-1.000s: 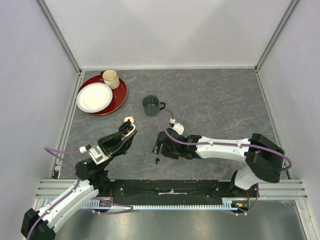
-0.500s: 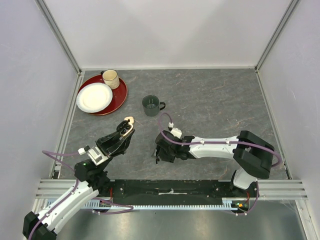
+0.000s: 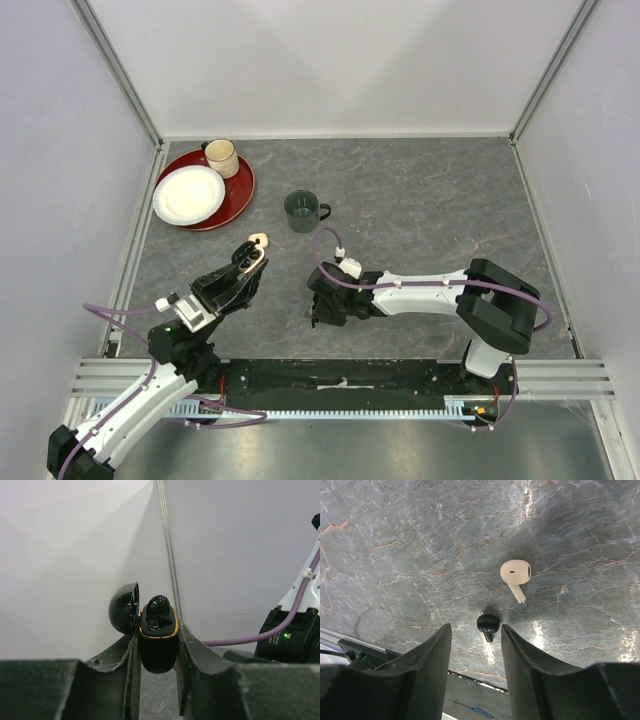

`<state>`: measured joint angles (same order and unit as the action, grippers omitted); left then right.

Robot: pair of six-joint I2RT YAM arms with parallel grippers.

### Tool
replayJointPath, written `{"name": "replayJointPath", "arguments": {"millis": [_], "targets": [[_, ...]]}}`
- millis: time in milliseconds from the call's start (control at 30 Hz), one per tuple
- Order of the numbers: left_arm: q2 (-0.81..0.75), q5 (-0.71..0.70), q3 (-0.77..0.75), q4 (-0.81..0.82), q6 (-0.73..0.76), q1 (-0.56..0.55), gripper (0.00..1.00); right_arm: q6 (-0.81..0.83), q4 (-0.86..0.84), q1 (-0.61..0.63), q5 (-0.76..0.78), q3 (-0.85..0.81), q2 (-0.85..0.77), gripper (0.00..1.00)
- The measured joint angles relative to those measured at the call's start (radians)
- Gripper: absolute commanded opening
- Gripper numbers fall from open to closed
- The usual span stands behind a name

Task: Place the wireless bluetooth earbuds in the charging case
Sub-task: Pick up the earbud from the center of the board.

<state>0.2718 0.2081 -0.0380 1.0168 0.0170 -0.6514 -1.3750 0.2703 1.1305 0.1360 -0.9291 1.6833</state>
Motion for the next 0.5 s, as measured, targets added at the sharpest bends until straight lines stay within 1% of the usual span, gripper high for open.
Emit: {"name": "replayJointPath", "arguments": {"millis": [267, 500], "targets": [[-0.003, -0.016, 0.0, -0.05, 0.019, 0.0, 0.02, 0.0, 0.031, 0.0, 0.016, -0.028, 0.02, 0.46], [-0.003, -0.019, 0.0, -0.061, 0.033, 0.0, 0.02, -0.001, 0.062, 0.001, 0.039, -0.048, 0.035, 0.44]]}}
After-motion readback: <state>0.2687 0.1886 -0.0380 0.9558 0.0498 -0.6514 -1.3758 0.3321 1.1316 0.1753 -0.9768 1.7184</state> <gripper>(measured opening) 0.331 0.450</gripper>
